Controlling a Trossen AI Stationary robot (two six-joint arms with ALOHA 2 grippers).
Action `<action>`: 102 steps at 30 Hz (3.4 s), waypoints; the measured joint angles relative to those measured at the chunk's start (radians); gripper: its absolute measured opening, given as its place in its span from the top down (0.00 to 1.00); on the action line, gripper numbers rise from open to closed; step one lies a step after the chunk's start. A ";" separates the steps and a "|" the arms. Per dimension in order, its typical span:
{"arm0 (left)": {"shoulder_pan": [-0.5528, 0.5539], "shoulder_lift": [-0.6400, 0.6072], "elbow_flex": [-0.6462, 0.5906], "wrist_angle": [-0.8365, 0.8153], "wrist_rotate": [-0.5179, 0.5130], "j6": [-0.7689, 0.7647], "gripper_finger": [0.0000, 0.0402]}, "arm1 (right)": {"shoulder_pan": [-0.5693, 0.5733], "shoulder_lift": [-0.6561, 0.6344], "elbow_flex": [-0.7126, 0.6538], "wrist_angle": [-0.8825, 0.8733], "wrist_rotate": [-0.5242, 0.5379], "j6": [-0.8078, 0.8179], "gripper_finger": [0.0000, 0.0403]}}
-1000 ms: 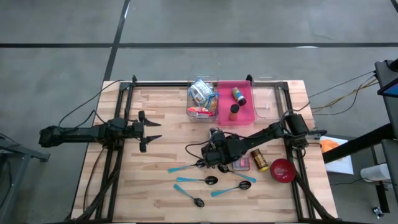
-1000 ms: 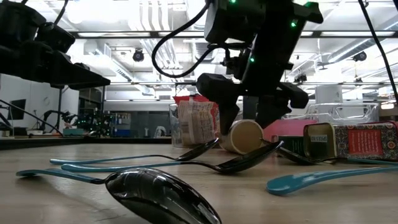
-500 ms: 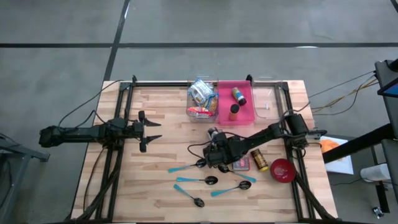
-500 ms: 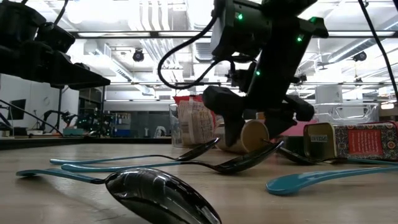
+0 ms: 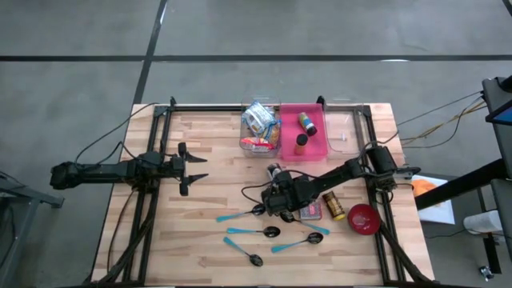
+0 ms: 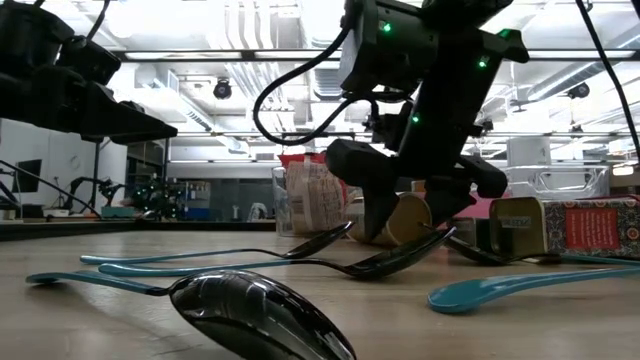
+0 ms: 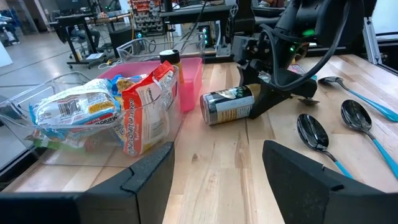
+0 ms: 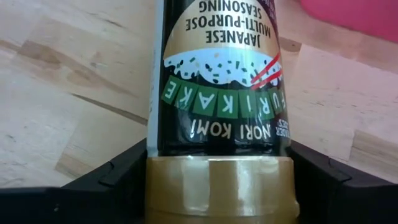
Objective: Pick & Place Food Item
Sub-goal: Put the gold spice bottle into the pink bin
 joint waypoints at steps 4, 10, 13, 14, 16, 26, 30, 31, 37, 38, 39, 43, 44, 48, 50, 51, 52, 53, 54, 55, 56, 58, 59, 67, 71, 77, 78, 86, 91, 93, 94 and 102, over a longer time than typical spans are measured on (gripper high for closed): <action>0.000 0.000 0.000 0.000 0.000 0.000 0.39 | -0.003 0.000 -0.005 -0.002 -0.001 0.007 0.30; 0.000 0.000 0.000 0.000 0.000 0.000 0.39 | -0.004 0.000 -0.005 -0.002 -0.002 0.003 0.32; 0.000 0.000 0.000 0.000 0.000 0.001 0.39 | -0.004 0.000 -0.005 -0.002 -0.003 0.002 0.32; 0.000 0.000 0.000 0.000 0.000 0.001 0.39 | -0.004 0.000 -0.005 -0.002 -0.004 0.002 0.32; 0.000 0.000 0.000 0.000 0.000 0.001 0.39 | -0.004 0.000 -0.005 -0.002 -0.004 0.003 0.32; 0.000 0.000 0.000 0.000 0.000 0.003 0.39 | -0.004 0.000 -0.006 -0.003 -0.005 0.003 0.32; 0.000 0.000 0.000 0.000 0.000 0.003 0.39 | -0.004 -0.001 -0.006 -0.003 -0.007 0.003 0.32; 0.000 0.000 0.000 0.000 0.000 0.003 0.39 | -0.004 -0.001 -0.006 -0.003 -0.007 0.001 0.32; 0.000 0.000 0.000 0.000 0.000 0.002 0.39 | -0.004 -0.003 -0.004 -0.014 -0.008 -0.001 0.32; 0.000 0.000 0.000 0.000 0.000 0.002 0.39 | -0.004 -0.003 -0.001 -0.021 -0.008 -0.001 0.32; 0.000 0.000 0.000 0.000 0.000 0.002 0.39 | -0.004 -0.003 0.002 -0.031 -0.009 -0.001 0.32; 0.000 0.000 0.000 0.000 0.000 0.002 0.39 | -0.004 -0.004 0.011 -0.049 -0.013 -0.002 0.32; 0.000 0.000 0.000 0.000 0.000 0.002 0.39 | -0.004 -0.004 0.015 -0.057 -0.013 -0.002 0.32; 0.000 0.000 0.000 0.000 0.000 0.000 0.39 | -0.004 -0.009 0.037 -0.085 0.002 -0.003 0.32; 0.000 0.000 0.000 0.000 0.000 0.000 0.39 | -0.003 -0.021 0.050 -0.103 0.011 -0.006 0.32; 0.000 0.000 0.000 0.000 0.000 0.000 0.39 | -0.003 -0.030 0.054 -0.108 0.015 -0.011 0.32; 0.000 0.000 0.000 0.000 0.000 0.000 0.39 | -0.002 -0.039 0.056 -0.111 0.020 -0.019 0.32; 0.000 0.000 0.000 0.000 0.000 0.000 0.39 | 0.000 -0.049 0.057 -0.111 0.027 -0.030 0.32; 0.000 0.000 0.000 0.000 0.000 0.000 0.39 | 0.003 -0.061 0.058 -0.111 0.037 -0.037 0.32; 0.000 0.000 0.000 0.000 0.000 0.000 0.39 | 0.008 -0.072 0.058 -0.113 0.046 -0.045 0.32; 0.000 0.000 0.000 0.000 0.000 0.000 0.39 | 0.012 -0.085 0.058 -0.115 0.053 -0.049 0.32; 0.000 0.000 0.000 0.000 0.000 0.000 0.39 | 0.024 -0.113 0.058 -0.128 0.072 -0.056 0.32; 0.000 0.000 0.000 0.000 0.000 0.000 0.39 | 0.029 -0.126 0.058 -0.134 0.078 -0.058 0.32; 0.000 0.000 0.000 0.000 0.000 0.000 0.39 | 0.074 -0.265 0.059 -0.250 0.194 -0.087 0.32; 0.000 0.000 0.000 0.000 0.000 0.000 0.39 | 0.075 -0.343 0.059 -0.341 0.258 -0.085 0.32; 0.000 0.000 0.000 0.000 0.000 0.003 0.39 | 0.007 -0.444 0.059 -0.458 0.286 -0.088 0.32; 0.000 0.000 0.000 0.000 0.000 0.003 0.39 | -0.012 -0.457 0.059 -0.464 0.286 -0.104 0.32; 0.000 0.000 0.000 0.000 0.000 0.003 0.39 | -0.203 -0.491 0.057 -0.463 0.244 -0.232 0.32; 0.000 0.000 0.000 0.000 0.000 0.002 0.39 | -0.326 -0.464 0.055 -0.374 0.182 -0.329 0.32; 0.000 0.000 0.000 0.000 0.000 0.002 0.39 | -0.372 -0.450 0.055 -0.340 0.161 -0.375 0.32; 0.000 0.000 0.000 0.000 0.000 0.002 0.39 | -0.396 -0.447 0.055 -0.326 0.149 -0.394 0.32; 0.000 0.000 0.000 0.000 0.000 0.002 0.39 | -0.584 -0.445 0.048 -0.161 -0.025 -0.575 0.32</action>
